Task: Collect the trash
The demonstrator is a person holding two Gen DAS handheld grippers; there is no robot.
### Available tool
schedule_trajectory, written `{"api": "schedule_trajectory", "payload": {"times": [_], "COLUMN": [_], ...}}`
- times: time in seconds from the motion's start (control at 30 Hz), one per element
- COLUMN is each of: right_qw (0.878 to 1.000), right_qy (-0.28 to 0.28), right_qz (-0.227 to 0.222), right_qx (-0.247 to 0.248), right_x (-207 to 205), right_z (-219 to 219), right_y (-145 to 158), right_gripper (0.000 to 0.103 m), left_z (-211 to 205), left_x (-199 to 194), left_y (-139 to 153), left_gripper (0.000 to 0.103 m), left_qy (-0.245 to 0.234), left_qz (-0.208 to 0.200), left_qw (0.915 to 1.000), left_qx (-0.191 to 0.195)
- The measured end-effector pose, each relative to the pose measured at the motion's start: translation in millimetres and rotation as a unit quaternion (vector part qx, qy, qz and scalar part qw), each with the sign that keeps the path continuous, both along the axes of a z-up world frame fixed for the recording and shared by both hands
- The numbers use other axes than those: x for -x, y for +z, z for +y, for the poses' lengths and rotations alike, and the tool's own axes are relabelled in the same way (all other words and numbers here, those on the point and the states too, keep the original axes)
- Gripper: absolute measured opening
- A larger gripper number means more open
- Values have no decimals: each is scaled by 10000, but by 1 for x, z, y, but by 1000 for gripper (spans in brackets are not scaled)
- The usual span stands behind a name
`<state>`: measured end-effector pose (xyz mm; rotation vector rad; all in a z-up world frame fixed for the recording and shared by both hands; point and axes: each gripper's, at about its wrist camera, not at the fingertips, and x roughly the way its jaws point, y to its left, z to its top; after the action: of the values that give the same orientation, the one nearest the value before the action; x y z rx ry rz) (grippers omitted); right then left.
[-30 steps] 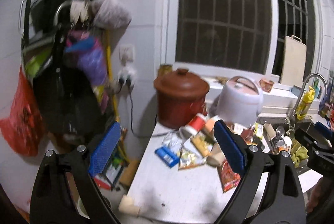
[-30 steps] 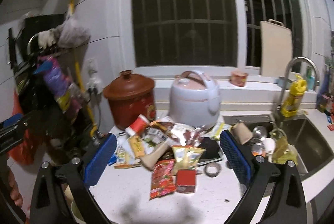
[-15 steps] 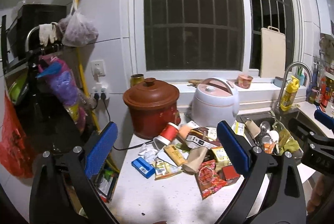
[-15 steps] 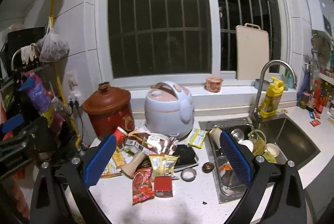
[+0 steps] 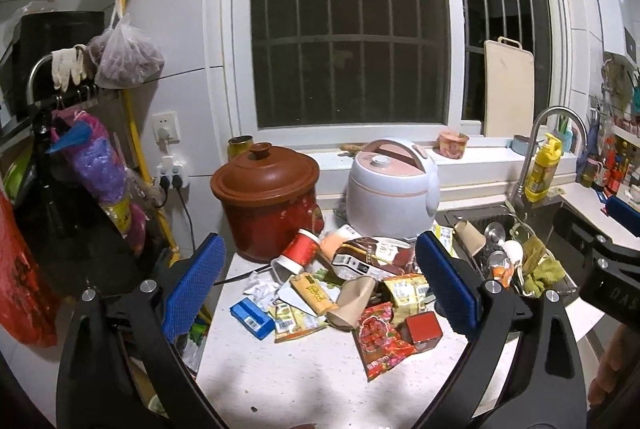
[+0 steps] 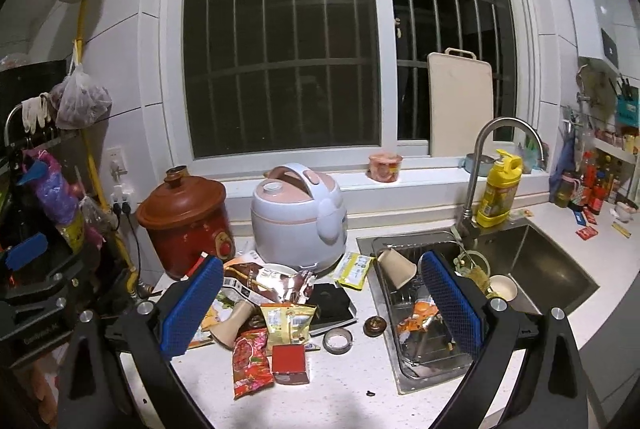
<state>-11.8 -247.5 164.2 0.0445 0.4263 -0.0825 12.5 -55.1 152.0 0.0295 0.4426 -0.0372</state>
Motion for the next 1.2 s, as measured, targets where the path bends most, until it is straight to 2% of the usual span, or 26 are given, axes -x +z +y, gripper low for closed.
{"api": "schedule_trajectory", "payload": {"times": [0.5, 1.2], "right_qw": [9997, 9999], "right_qy": [-253, -137], "right_qz": [7, 39], "right_qx": [50, 13], "right_x": [10, 14], "right_z": [-21, -20], "right_y": [1, -1], "right_gripper": [98, 98], "left_z": [-18, -20], "left_x": [-3, 0], "left_y": [-4, -7], "left_gripper": [93, 93], "left_qy": [-186, -170], "left_qz": [66, 88], "left_qw": [9998, 9998], "left_qx": [3, 3]}}
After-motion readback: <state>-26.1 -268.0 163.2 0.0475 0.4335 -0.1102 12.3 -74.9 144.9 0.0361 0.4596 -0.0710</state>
